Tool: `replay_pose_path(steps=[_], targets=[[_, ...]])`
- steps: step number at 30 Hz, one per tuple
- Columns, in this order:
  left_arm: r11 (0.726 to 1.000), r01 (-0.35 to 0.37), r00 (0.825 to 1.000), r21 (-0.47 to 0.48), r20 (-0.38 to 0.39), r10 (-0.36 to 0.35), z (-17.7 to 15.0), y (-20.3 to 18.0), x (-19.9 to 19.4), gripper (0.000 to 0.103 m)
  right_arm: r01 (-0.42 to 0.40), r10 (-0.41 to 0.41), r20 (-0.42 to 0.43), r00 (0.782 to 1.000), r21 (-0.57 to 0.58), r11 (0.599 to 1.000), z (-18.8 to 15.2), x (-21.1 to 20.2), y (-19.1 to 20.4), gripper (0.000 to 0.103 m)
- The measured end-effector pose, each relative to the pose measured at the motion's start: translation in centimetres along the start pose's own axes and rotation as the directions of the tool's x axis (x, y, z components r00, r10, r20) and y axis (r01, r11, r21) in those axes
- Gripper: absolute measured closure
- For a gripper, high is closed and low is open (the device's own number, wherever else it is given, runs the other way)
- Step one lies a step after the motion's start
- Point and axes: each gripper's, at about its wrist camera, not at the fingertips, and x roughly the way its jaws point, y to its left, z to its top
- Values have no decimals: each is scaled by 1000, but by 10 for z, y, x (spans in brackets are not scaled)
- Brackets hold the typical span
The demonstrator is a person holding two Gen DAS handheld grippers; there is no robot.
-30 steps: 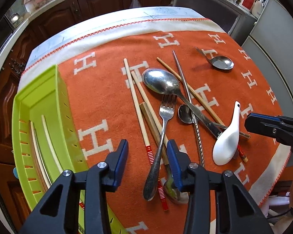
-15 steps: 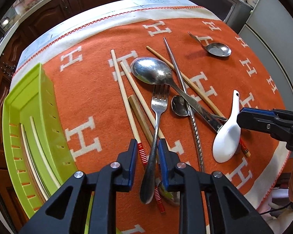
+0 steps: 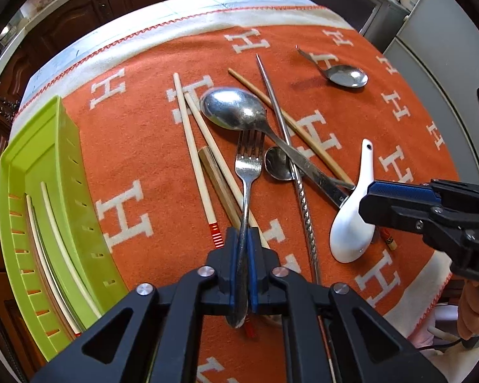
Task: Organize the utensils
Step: 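Lower the left tool onto the pile and grasp a metal fork, then carry the fork with the left tool to the tray while the right tool grasps a wooden chopstick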
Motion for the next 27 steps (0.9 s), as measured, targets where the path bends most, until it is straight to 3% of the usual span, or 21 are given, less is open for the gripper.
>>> replay_pose_path(steps=[5,12,27], targets=[[999,-29,1000,16,6,29,-1,-5,3,94,-7,7,-11,1000,-5,1000,-2,4,2,75],[998,-23,1000,-59,9,23,-8,7,-12,96,-6,6,-20,1000,-24,1000,-1,4,6,75],[987,41,995,-156,98,-26,-21,24,-49,103,-31,26,-60,998,-90,995,-2,19,34,75]])
